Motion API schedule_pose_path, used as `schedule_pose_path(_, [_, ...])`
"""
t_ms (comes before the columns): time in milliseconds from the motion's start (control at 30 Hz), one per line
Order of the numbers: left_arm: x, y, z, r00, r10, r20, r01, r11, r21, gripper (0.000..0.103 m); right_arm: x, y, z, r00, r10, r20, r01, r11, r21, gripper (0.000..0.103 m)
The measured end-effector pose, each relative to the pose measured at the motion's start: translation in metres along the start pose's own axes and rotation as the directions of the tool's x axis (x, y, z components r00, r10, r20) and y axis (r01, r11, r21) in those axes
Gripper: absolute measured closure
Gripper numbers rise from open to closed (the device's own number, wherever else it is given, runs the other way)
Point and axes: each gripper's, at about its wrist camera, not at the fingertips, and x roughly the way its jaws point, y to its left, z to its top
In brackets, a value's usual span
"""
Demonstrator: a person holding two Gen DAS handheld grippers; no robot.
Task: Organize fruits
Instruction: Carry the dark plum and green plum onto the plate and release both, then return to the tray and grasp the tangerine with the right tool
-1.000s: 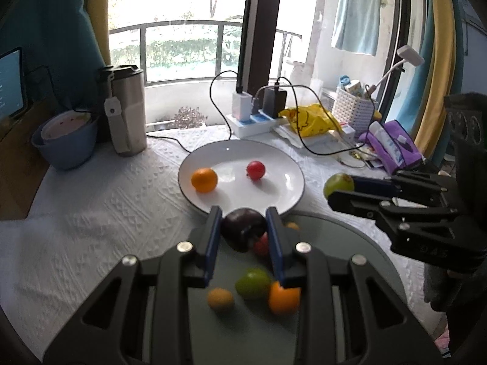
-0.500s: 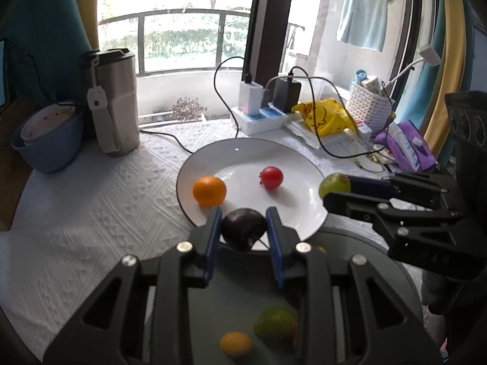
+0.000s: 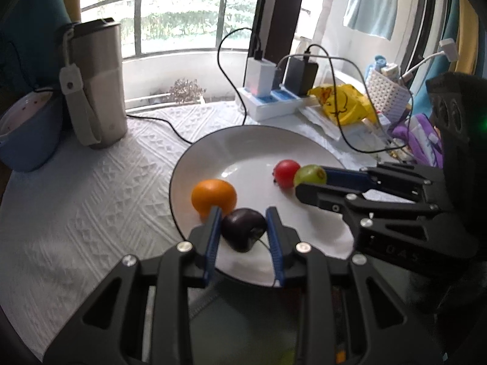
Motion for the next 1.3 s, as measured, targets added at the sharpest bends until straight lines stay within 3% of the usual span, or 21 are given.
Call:
schedule_pose_path(333, [0.012, 0.01, 0.006, 1.0, -0.001, -0.016, 0.0, 0.999, -0.039, 0.072, 0.017, -0.001, 0.01, 1.0, -0.008, -0.012, 0.008, 1.0, 0.005, 0.073])
schedule_pose_path(600, [-0.011, 0.012, 0.008, 0.999, 0.012, 0.032, -0.01, 0.999, -0.05, 0.07, 0.009, 0.005, 0.01, 1.0, -0.018, 0.001, 0.018, 1.0, 0.009, 0.073])
schedule_pose_path(767, [-0.03, 0.015, 0.001, 0.998, 0.024, 0.051, -0.021, 0.998, -0.065, 0.068, -0.008, 0.013, 0.008, 0.999, -0.025, 0.022, 0.025, 1.0, 0.004, 0.072])
schedule_pose_path(867, [-0.041, 0.016, -0.004, 0.998, 0.019, 0.063, -0.015, 0.997, -0.079, 0.059, -0.02, 0.017, 0.007, 0.999, -0.035, 0.037, 0.035, 0.999, 0.008, 0.07])
schedule_pose_path(1300, [-0.091, 0.01, -0.031, 0.992, 0.015, 0.126, -0.004, 0.996, -0.088, 0.058, -0.069, 0.051, -0.021, 0.997, -0.037, 0.068, 0.037, 0.999, 0.008, 0.067])
